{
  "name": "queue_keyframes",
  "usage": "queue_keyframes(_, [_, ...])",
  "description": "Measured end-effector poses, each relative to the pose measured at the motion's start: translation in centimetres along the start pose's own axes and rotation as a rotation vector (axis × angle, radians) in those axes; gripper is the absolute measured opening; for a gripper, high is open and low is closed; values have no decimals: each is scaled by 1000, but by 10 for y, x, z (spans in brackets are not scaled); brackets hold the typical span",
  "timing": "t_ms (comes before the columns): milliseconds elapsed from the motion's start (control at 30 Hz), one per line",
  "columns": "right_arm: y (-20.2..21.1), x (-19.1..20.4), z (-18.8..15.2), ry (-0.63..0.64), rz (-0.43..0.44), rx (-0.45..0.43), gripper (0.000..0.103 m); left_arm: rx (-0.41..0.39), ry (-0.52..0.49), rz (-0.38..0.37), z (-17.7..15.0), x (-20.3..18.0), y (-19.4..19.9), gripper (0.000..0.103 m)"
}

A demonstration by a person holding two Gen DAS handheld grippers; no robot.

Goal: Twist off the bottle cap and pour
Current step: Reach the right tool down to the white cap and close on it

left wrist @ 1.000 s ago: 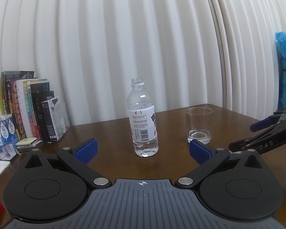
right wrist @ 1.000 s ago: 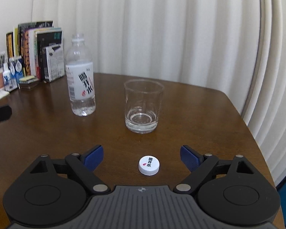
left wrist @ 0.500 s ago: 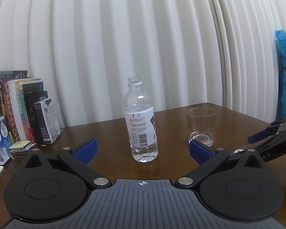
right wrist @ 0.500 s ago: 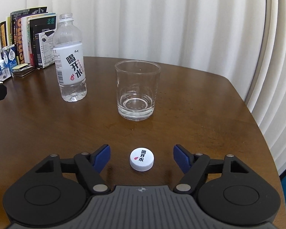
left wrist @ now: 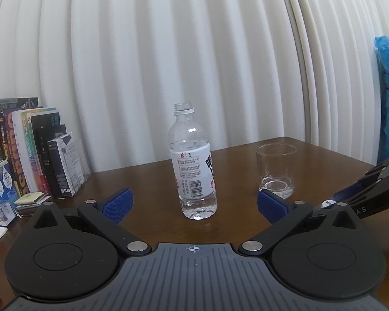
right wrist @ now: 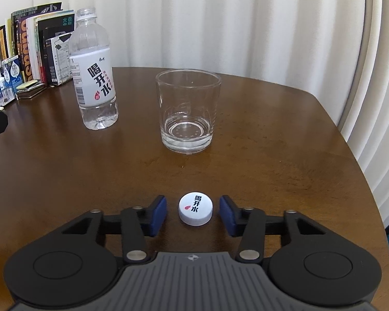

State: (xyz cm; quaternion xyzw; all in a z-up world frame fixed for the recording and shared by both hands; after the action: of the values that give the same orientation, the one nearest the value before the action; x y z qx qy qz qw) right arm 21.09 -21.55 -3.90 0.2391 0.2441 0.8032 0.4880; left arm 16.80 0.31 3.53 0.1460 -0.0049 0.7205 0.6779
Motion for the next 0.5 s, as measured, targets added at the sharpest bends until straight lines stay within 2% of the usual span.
queue_keyframes(167, [-1,0,1,-12,2,1,32,1,-2,0,0,0,-1,103])
queue_keyframes(333, [-1,-3,1,-18,0,1,31,-1,-1,-6,0,0,-2,103])
queue_keyframes(500, [8,4,9,3,32,-17,31,-23,8,-43,9,-1,-10,103])
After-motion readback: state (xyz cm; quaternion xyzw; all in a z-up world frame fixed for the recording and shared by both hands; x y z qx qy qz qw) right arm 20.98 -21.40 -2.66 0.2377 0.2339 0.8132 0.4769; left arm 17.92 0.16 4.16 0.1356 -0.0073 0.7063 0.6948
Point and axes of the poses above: each gripper's, at about its wrist camera, not at the fingertips, and y roughly against the way its jaws point, x to its left, z to its top, the point moved 8 cm from there along -y, roughly the way its jaws point, and after that the axes turned 15 degrees about z, right-handed, at the moved point
